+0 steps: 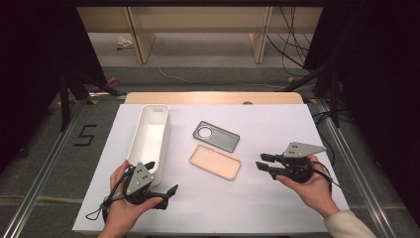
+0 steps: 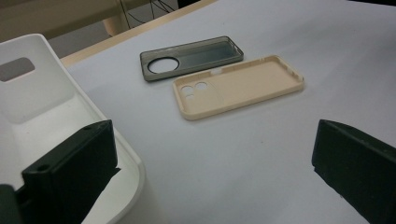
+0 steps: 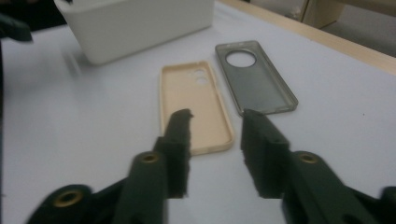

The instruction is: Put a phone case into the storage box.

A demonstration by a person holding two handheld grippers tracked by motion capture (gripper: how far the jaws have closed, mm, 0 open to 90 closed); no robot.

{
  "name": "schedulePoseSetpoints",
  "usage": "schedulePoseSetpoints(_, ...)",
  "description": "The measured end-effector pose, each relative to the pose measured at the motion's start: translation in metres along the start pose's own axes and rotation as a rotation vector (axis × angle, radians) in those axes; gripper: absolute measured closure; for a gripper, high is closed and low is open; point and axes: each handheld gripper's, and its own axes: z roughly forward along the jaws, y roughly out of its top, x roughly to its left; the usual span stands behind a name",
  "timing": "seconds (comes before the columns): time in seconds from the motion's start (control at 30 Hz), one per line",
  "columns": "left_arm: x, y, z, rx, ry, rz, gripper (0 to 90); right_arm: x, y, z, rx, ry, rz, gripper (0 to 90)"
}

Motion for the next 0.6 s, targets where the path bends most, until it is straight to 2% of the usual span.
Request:
schedulePoseSetpoints(0.1,0.000,0.000,0.000,-0.002,-0.005,0.002,0.0,-0.002,0.012,0.019,0.035,0.003,-0.041,83.9)
schedulePoseSetpoints(0.17,0.000,0.000,0.001,-0.002,-0.008,0.001,0.0,-0.002,0.022,0.033,0.052,0.004,-0.059,90.0)
schedulePoseSetpoints(0.27,0.000,0.000,0.001,-0.001,-0.011,0.001,0.0,-0.005,0.036,0.059,0.085,0.000,-0.069,90.0)
schedulePoseSetpoints(0.4,-0.002,0.000,0.001,0.001,-0.017,0.005,0.0,-0.013,0.054,0.093,0.136,-0.033,-0.088,90.0)
schedulePoseSetpoints(0.6,-0.002,-0.001,0.000,-0.002,-0.021,0.005,0.0,-0.029,0.080,0.144,0.174,-0.078,-0.097,90.0)
